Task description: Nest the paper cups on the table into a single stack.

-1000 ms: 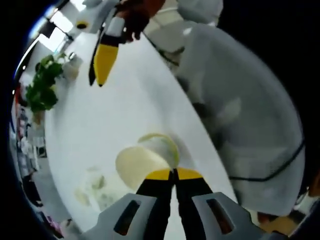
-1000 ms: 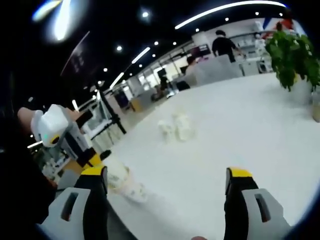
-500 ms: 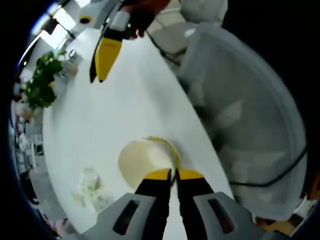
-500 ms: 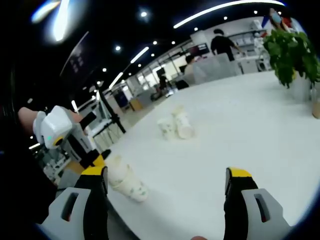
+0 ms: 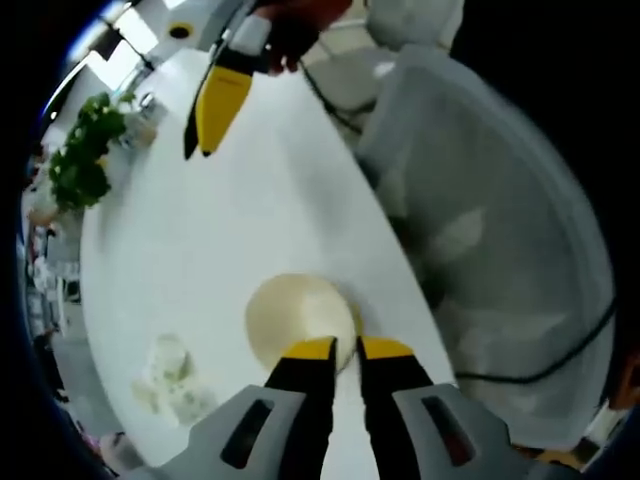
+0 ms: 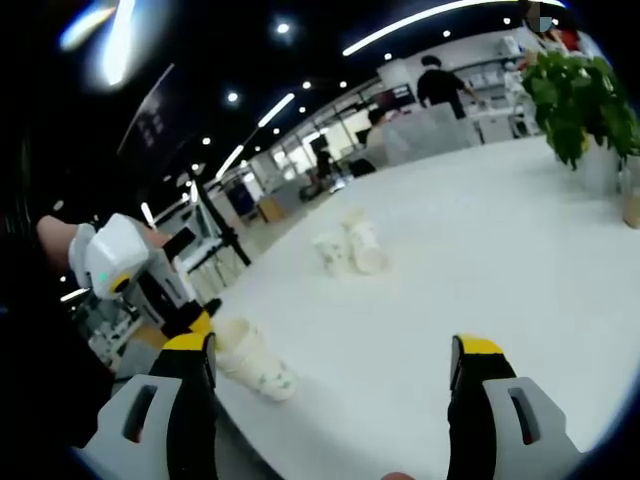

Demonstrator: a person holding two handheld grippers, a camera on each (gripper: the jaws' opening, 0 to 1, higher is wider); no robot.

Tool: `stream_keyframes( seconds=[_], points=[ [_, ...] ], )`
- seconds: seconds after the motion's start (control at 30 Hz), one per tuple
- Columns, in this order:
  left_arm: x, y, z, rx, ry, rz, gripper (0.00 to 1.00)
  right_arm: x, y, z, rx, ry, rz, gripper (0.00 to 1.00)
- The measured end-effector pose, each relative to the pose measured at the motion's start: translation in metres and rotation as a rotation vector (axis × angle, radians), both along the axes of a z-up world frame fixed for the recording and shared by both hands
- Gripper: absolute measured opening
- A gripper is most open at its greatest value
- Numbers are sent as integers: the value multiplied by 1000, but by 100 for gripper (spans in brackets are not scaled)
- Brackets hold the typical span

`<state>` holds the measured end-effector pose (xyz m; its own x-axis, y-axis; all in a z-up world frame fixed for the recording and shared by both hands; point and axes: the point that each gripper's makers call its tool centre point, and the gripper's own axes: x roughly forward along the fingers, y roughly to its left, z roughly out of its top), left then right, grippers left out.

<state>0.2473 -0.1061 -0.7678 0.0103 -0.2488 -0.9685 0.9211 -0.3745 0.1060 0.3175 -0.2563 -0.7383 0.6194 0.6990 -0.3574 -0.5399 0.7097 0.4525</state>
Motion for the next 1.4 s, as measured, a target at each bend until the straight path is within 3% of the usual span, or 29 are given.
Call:
stream_keyframes(
  seconds=[0.23,0.57,0.97,1.2,1.4],
  points=[
    [1,1,-3,-7,3,10,14,-1,2,-2,0,5,4,96],
    [-2,3,1,-30,14,38,12,3,5,1,-1,-3,8,96],
    [-4,4,12,-99,52,153,11,0,6,1,-3,-2,13,96],
    [-7,7,16,-116,57,167,11,0,8,4,1,-3,7,96],
    [-6,7,23,-172,71,225,13,0,10,6,-3,-6,14,96]
  ],
)
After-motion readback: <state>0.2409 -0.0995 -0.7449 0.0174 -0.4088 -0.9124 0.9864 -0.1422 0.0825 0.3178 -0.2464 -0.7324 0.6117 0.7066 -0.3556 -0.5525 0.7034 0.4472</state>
